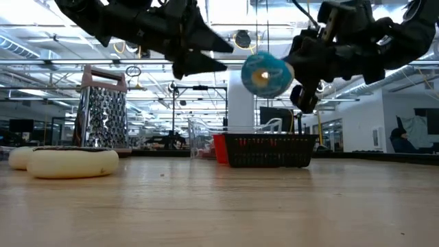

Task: Pick & Place Food Item
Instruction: Put the blue doughnut into the black bin

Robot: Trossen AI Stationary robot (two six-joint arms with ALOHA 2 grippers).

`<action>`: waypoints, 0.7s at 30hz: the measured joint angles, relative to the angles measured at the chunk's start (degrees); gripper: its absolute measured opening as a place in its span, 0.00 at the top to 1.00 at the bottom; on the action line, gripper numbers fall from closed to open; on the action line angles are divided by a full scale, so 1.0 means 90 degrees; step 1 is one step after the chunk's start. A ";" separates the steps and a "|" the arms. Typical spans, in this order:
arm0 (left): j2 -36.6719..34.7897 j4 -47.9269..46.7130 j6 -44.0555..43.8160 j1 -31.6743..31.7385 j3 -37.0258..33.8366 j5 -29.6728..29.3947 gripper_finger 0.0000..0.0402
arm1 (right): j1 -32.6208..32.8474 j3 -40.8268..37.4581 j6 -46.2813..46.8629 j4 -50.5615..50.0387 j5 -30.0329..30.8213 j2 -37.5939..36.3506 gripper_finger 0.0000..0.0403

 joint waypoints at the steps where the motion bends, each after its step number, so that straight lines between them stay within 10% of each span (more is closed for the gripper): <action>1: 0.0005 0.0131 0.0067 0.0019 0.0004 0.0154 0.30 | -0.0022 -0.0007 0.0052 0.0114 -0.0099 0.0002 0.99; 21: 0.0981 0.0429 0.1415 0.0110 0.0854 0.0750 0.30 | -0.0041 0.0000 0.0375 0.1065 -0.0564 0.0002 0.99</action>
